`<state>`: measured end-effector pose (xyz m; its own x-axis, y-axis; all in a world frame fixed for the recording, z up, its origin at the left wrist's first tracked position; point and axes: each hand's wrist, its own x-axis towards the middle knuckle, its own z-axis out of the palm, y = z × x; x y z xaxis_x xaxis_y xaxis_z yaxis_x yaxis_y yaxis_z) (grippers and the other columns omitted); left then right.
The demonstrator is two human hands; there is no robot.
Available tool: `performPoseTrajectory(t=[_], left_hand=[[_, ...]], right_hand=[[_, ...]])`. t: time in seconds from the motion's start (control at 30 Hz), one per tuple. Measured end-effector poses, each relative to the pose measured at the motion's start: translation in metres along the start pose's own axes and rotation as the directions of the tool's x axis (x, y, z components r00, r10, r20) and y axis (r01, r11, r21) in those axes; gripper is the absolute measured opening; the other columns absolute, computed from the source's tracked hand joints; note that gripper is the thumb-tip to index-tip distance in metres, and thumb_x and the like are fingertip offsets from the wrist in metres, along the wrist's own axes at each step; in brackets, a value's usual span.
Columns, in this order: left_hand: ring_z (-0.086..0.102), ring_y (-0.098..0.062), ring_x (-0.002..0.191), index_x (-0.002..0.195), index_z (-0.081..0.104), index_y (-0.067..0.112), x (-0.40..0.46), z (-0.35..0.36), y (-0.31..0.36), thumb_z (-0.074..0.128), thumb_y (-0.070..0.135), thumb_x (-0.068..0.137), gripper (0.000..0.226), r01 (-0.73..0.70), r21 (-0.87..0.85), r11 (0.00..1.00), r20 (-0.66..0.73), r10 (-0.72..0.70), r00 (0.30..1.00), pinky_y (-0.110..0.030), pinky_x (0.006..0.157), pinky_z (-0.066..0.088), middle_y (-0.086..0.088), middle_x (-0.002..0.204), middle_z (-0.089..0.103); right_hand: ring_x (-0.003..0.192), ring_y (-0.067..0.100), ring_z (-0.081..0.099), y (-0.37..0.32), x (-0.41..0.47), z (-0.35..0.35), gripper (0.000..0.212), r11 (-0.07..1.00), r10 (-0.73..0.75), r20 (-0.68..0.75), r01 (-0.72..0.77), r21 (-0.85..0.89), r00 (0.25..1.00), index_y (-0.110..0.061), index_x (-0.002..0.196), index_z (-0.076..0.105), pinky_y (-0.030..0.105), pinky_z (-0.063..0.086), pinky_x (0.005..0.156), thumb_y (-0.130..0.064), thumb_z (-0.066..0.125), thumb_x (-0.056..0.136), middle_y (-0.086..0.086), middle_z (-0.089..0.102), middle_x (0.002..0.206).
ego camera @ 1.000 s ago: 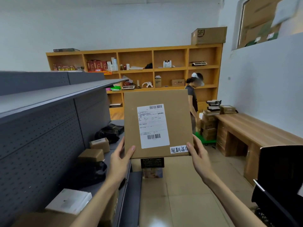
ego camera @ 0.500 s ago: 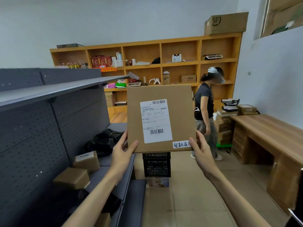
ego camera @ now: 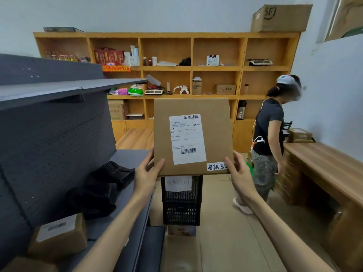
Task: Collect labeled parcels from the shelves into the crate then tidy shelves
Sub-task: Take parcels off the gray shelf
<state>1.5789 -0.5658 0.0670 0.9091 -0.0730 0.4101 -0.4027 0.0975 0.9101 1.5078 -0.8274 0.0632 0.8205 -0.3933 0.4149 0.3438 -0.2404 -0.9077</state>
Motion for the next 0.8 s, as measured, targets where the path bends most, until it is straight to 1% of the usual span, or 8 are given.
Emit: performPoseTrajectory(t=[0.07, 0.17, 0.3, 0.37, 0.5, 0.57, 0.67, 0.8], left_hand=[[0.064, 0.007, 0.110, 0.147, 0.049, 0.022, 0.033, 0.003, -0.018, 0.065, 0.017, 0.096, 0.054, 0.012, -0.018, 1.000, 0.007, -0.011, 1.000, -0.019, 0.094, 0.054, 0.014, 0.128, 0.065], [0.063, 0.006, 0.111, 0.147, 0.048, 0.021, 0.072, 0.008, -0.046, 0.064, 0.017, 0.097, 0.053, 0.023, -0.024, 0.999, 0.026, -0.023, 0.999, -0.020, 0.097, 0.053, 0.012, 0.129, 0.064], [0.060, -0.007, 0.123, 0.150, 0.046, 0.022, 0.122, 0.013, -0.091, 0.066, 0.021, 0.096, 0.057, 0.077, 0.006, 0.997, 0.057, -0.077, 0.995, -0.032, 0.102, 0.052, 0.007, 0.141, 0.059], [0.059, -0.008, 0.125, 0.149, 0.047, 0.022, 0.145, 0.016, -0.110, 0.066, 0.020, 0.096, 0.056, 0.097, 0.018, 0.995, 0.059, -0.098, 0.993, -0.033, 0.105, 0.051, 0.008, 0.141, 0.059], [0.060, -0.002, 0.120, 0.148, 0.048, 0.018, 0.188, 0.026, -0.150, 0.065, 0.016, 0.097, 0.054, 0.133, 0.036, 0.990, 0.034, -0.134, 0.990, -0.015, 0.095, 0.051, 0.006, 0.139, 0.061], [0.060, 0.002, 0.118, 0.148, 0.048, 0.018, 0.212, 0.032, -0.171, 0.064, 0.016, 0.097, 0.053, 0.153, 0.045, 0.987, 0.025, -0.154, 0.988, -0.011, 0.091, 0.051, 0.007, 0.136, 0.062], [0.062, 0.011, 0.108, 0.143, 0.048, 0.027, 0.252, 0.046, -0.201, 0.063, 0.012, 0.098, 0.050, 0.177, 0.074, 0.981, 0.014, -0.179, 0.984, -0.010, 0.088, 0.051, 0.019, 0.121, 0.065], [0.062, 0.008, 0.109, 0.141, 0.051, 0.027, 0.307, 0.063, -0.237, 0.063, 0.013, 0.098, 0.046, 0.218, 0.122, 0.968, -0.010, -0.218, 0.976, -0.010, 0.087, 0.052, 0.025, 0.116, 0.064]], right_hand=[[0.106, -0.006, 0.061, 0.011, 0.031, 0.010, 0.034, 1.000, -0.006, -0.002, 0.006, -0.016, 1.000, -0.022, 0.135, 0.047, 0.014, 0.051, 0.089, -0.018, 0.050, 0.101, -0.011, 0.062, 0.122], [0.115, 0.005, 0.061, 0.035, 0.065, 0.020, 0.037, 0.999, 0.009, -0.007, -0.009, -0.035, 1.000, -0.018, 0.137, 0.049, 0.026, 0.050, 0.099, -0.023, 0.052, 0.101, -0.006, 0.063, 0.127], [0.118, 0.011, 0.060, 0.074, 0.107, 0.031, 0.042, 0.995, 0.074, -0.027, -0.076, -0.059, 0.997, -0.019, 0.140, 0.047, 0.035, 0.049, 0.103, -0.028, 0.054, 0.100, -0.004, 0.062, 0.130], [0.115, 0.007, 0.060, 0.093, 0.128, 0.037, 0.039, 0.992, 0.102, -0.022, -0.103, -0.072, 0.995, -0.025, 0.137, 0.049, 0.033, 0.050, 0.101, -0.031, 0.054, 0.099, -0.008, 0.062, 0.128], [0.109, 0.004, 0.063, 0.136, 0.176, 0.051, 0.029, 0.988, 0.129, -0.023, -0.130, -0.080, 0.991, -0.030, 0.128, 0.052, 0.024, 0.052, 0.092, -0.028, 0.055, 0.100, -0.011, 0.065, 0.120], [0.108, 0.002, 0.063, 0.158, 0.203, 0.058, 0.030, 0.987, 0.149, -0.010, -0.149, -0.068, 0.989, -0.029, 0.129, 0.051, 0.021, 0.052, 0.090, -0.026, 0.055, 0.100, -0.010, 0.066, 0.120], [0.107, 0.001, 0.063, 0.196, 0.247, 0.064, 0.028, 0.982, 0.183, 0.005, -0.182, -0.054, 0.983, -0.031, 0.127, 0.051, 0.016, 0.052, 0.084, -0.026, 0.055, 0.100, -0.012, 0.066, 0.118], [0.103, -0.001, 0.062, 0.239, 0.310, 0.071, 0.031, 0.972, 0.229, 0.065, -0.225, -0.068, 0.971, -0.022, 0.131, 0.050, 0.008, 0.049, 0.076, -0.023, 0.054, 0.100, -0.006, 0.064, 0.120]])
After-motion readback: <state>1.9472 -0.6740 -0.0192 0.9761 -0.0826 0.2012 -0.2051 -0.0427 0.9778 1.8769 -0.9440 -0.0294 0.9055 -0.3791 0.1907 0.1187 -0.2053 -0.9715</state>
